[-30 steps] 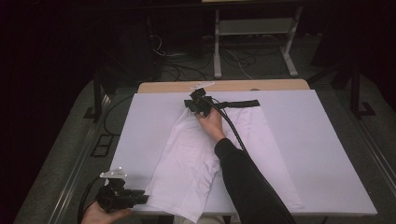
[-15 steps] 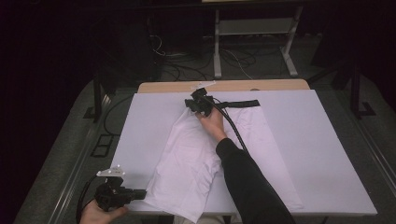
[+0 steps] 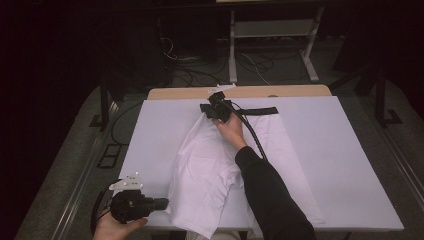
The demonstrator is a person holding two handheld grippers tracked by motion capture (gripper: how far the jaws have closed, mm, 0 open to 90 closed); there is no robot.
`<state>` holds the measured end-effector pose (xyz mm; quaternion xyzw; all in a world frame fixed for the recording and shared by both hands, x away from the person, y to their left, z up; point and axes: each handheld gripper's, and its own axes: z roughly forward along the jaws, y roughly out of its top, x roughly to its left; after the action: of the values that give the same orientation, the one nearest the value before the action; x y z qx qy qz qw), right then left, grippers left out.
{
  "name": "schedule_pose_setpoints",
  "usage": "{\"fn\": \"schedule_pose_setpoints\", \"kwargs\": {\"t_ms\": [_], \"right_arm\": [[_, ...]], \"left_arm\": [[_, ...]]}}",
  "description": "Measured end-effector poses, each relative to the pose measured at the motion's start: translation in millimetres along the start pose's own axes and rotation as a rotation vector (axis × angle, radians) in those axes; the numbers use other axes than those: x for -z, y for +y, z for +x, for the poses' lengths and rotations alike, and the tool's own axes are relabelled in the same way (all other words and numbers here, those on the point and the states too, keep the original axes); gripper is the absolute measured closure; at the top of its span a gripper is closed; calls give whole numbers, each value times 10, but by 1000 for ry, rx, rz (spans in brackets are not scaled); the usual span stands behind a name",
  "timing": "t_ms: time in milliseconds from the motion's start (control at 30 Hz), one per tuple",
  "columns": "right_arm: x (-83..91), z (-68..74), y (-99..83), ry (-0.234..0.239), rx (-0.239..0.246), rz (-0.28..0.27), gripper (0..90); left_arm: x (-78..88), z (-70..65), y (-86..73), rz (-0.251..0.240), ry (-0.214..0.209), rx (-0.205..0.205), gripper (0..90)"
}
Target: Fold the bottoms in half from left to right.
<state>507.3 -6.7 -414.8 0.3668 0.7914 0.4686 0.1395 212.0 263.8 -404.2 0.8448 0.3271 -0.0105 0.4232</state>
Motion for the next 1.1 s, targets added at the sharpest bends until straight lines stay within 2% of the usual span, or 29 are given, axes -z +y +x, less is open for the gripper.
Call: {"fn": "schedule_pose_setpoints", "kwargs": {"t_ms": [200,467,667,1100], "right_arm": [[69,-20,23,2,10,-5,861],[135,-25,19,12,22,-5,861],[174,-35,21,13,29,-4,861],[314,-199,58,-20,9,-12,861]], "left_arm": [[-42,-84,98,-11,-23,-39,869],[-101,-144,214,-44,-55,-59,869],[-162,-196,292,-44,-74,-79,870],[-302,-283,392,-46,-125,-103,869]]}}
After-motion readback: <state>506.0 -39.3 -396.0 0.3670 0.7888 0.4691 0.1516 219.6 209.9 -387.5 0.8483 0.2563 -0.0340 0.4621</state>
